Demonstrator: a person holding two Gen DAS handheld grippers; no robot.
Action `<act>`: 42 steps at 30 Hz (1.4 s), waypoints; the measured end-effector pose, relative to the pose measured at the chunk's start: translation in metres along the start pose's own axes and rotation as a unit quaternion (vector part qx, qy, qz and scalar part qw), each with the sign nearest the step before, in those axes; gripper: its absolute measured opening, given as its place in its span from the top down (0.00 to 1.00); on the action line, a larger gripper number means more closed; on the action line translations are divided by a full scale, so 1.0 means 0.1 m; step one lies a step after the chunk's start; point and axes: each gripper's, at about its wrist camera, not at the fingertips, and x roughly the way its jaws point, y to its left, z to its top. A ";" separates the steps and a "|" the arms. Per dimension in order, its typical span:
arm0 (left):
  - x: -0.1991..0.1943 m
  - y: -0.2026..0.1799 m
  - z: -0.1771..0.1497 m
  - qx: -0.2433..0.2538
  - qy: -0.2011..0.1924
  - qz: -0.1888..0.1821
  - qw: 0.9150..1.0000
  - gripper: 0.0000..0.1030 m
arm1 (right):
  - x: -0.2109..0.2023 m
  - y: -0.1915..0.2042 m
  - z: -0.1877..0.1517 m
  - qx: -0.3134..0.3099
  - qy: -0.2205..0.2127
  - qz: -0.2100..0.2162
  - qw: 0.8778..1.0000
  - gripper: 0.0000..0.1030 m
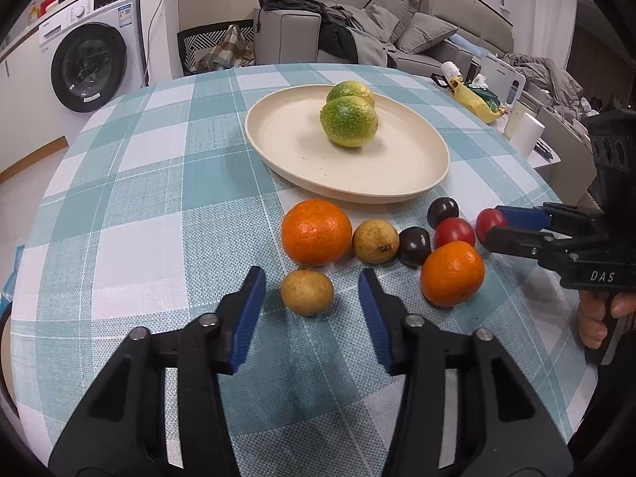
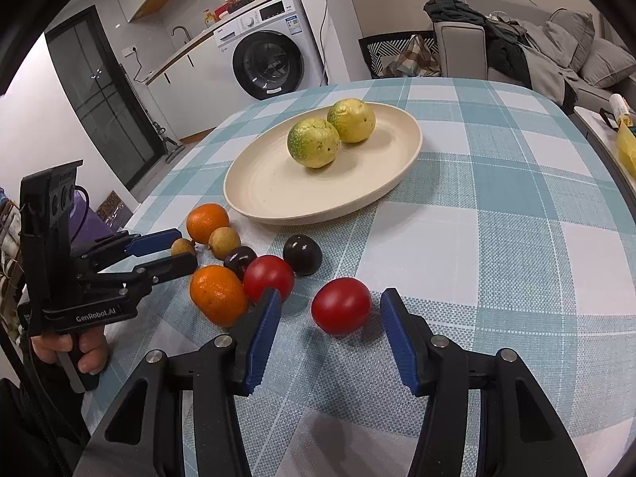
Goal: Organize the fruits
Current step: 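Grasp the red tomato with the right tool while the left tool grasps a small brown fruit, then carry the red tomato and the small brown fruit over the plate with both tools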
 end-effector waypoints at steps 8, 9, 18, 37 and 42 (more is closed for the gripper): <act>0.02 -0.04 0.01 0.011 0.003 -0.009 1.000 0.77 | 0.03 0.01 -0.01 -0.007 0.005 -0.011 1.000 0.52; 0.02 -0.04 0.01 0.012 0.003 -0.009 1.000 0.77 | 0.03 0.02 -0.01 -0.006 0.005 -0.012 1.000 0.52; -0.04 -0.02 0.01 0.004 -0.012 -0.023 1.000 0.77 | 0.05 0.01 -0.01 -0.014 0.006 -0.027 1.000 0.59; -0.28 -0.01 0.07 -0.005 -0.068 -0.025 0.997 0.77 | -0.06 0.03 0.01 -0.019 -0.020 -0.024 0.999 0.69; -0.33 -0.05 0.10 -0.003 -0.085 -0.020 0.996 0.77 | -0.11 0.03 0.03 -0.014 -0.038 -0.011 0.999 0.69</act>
